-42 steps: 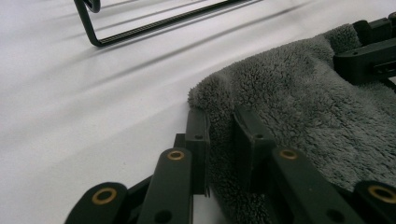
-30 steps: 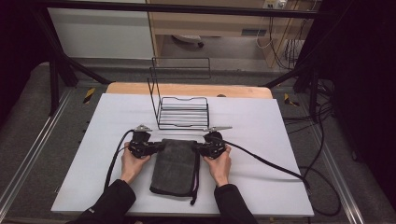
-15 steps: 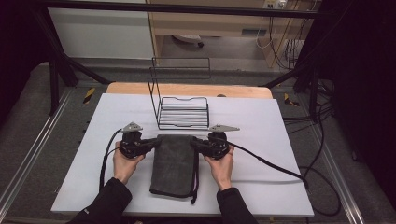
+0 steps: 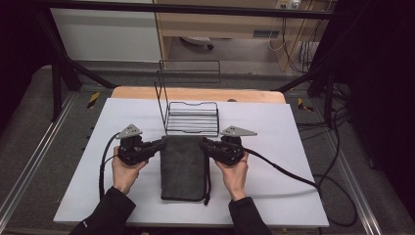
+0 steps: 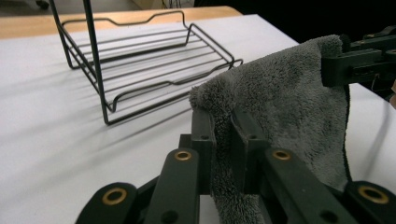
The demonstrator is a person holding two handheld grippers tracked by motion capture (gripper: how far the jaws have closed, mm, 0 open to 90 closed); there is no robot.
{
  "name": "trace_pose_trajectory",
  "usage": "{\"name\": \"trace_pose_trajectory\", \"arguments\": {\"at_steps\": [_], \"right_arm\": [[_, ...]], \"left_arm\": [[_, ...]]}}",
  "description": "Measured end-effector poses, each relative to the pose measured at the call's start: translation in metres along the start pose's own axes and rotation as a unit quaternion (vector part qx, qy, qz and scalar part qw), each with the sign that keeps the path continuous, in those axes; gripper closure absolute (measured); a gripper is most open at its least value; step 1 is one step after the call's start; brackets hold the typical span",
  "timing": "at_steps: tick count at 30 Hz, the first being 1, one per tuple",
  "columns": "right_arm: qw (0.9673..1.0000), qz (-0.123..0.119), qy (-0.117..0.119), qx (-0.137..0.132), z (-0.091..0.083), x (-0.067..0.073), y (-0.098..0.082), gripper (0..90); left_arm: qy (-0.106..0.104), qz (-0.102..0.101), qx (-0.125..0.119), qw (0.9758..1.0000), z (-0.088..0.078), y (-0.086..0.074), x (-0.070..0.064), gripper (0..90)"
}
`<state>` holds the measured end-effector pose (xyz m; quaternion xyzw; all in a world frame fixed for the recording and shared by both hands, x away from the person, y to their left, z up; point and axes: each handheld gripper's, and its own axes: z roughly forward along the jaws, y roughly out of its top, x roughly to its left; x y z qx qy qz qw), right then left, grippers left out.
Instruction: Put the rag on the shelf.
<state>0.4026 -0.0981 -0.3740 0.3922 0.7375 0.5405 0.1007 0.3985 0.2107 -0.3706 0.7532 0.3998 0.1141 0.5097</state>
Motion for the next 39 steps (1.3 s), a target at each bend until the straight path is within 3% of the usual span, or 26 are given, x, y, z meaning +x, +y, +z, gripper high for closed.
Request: {"name": "trace_pose_trajectory", "arguments": {"at_steps": [10,23,34,39], "right_arm": [[0.999,-0.025,0.005,-0.036,-0.019,0.01,0.014,76.5],[0.9954,-0.058,0.011,-0.075,-0.035,0.026,0.031,76.4],[0.9919,-0.076,0.012,-0.101,-0.039,0.036,0.044,76.5],[0.9898,-0.08,0.01,-0.117,-0.042,0.038,0.049,76.5]], "left_arm": [[-0.002,0.019,-0.041,0.999,-0.017,0.012,-0.015,80.6],[0.011,0.037,-0.095,0.9947,-0.039,0.023,-0.029,80.6],[0.012,0.036,-0.121,0.9919,-0.051,0.034,-0.03,80.6],[0.009,0.033,-0.14,0.9895,-0.055,0.043,-0.033,80.7]]}}
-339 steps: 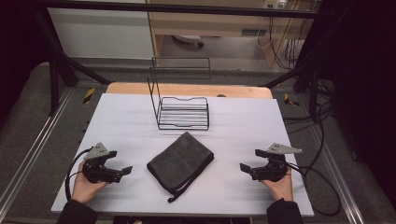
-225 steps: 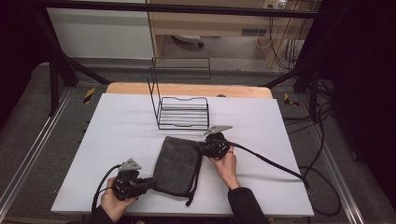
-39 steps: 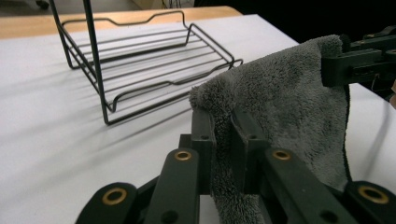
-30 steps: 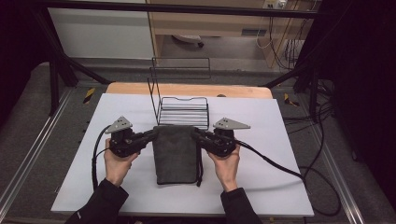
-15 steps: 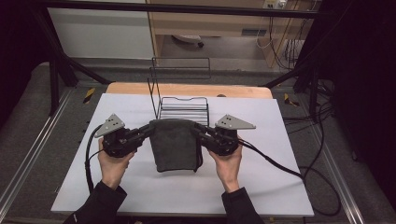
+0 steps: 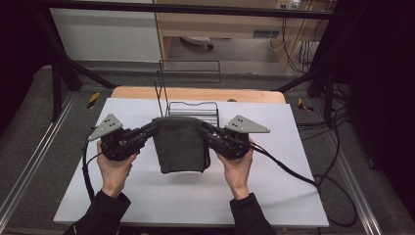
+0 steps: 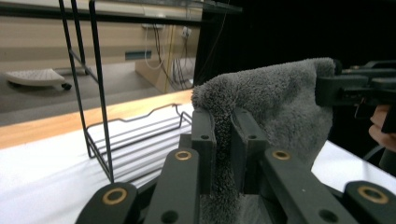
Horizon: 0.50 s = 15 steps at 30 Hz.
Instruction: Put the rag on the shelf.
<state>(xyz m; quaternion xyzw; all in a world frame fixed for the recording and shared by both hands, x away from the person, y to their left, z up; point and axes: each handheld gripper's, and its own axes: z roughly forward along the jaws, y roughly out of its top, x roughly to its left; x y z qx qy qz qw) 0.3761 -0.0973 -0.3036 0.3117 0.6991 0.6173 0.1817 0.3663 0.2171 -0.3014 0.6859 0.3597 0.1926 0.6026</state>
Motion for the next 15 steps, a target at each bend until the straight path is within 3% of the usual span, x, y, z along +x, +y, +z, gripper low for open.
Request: {"name": "trace_pose_trajectory", "arguments": {"at_steps": [7,15], "right_arm": [[0.9995,-0.009,-0.013,-0.027,-0.006,0.002,0.013,76.7],[0.9977,-0.023,-0.027,-0.058,-0.013,0.005,0.03,76.7]], "left_arm": [[-0.003,-0.005,-0.028,0.9996,0.005,0.013,-0.004,80.8],[0.004,0.005,-0.054,0.9985,0.009,0.031,-0.009,80.8]]}}
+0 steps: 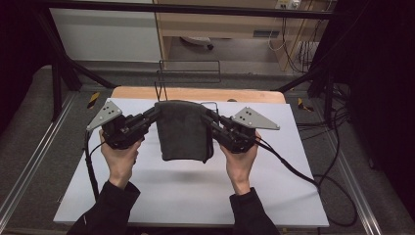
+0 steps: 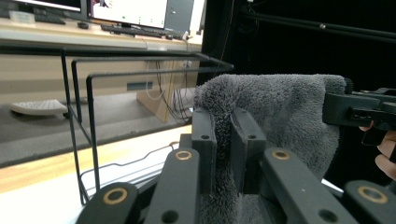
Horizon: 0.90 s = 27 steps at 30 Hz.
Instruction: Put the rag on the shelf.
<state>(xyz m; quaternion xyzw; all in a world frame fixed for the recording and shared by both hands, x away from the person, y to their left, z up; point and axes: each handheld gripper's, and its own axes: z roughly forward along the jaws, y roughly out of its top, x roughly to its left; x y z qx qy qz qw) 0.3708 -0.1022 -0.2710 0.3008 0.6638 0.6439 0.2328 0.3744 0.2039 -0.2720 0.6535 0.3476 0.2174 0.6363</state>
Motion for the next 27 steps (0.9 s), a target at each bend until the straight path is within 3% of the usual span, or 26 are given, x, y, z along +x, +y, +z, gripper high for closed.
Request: {"name": "trace_pose_trajectory", "arguments": {"at_steps": [19,27], "right_arm": [[0.9989,-0.036,-0.019,-0.024,0.009,0.005,0.037,76.8],[0.9981,-0.038,-0.028,-0.04,0.014,0.002,0.049,76.8]], "left_arm": [[0.007,-0.006,-0.05,0.9987,0.002,0.032,0.003,81.0],[0.013,-0.001,-0.066,0.9977,0.007,0.046,0.003,81.1]]}}
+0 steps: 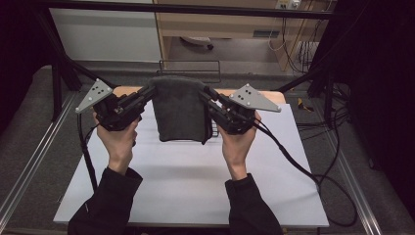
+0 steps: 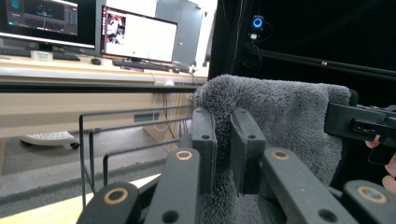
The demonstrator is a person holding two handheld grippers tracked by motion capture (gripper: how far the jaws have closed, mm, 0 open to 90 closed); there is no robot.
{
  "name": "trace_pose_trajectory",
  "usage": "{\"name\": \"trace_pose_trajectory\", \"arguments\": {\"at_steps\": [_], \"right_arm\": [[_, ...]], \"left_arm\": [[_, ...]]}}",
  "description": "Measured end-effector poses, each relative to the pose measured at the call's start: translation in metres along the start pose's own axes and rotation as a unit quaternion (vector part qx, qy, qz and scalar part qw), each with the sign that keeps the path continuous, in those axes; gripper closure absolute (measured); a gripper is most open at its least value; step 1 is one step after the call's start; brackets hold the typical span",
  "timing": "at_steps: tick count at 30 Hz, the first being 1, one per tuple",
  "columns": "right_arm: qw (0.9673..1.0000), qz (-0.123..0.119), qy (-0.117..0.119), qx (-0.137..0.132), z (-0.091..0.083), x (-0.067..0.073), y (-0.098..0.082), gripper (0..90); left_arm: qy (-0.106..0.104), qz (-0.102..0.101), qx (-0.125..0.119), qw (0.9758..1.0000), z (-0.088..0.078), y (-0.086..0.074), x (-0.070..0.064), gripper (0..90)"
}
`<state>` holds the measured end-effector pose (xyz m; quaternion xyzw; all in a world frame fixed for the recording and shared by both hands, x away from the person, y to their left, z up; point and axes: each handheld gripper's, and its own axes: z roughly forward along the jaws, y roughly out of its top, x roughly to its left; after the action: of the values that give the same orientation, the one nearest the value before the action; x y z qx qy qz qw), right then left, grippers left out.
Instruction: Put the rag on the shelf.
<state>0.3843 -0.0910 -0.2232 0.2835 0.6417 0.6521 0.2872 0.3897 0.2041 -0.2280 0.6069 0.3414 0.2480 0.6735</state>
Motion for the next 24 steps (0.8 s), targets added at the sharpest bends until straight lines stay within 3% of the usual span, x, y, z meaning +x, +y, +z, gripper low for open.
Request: {"name": "trace_pose_trajectory", "arguments": {"at_steps": [24], "right_arm": [[0.999,-0.017,-0.023,-0.033,0.02,-0.013,0.045,77.1]], "left_arm": [[0.004,0.013,-0.039,0.9992,0.021,0.046,0.005,81.2]]}}
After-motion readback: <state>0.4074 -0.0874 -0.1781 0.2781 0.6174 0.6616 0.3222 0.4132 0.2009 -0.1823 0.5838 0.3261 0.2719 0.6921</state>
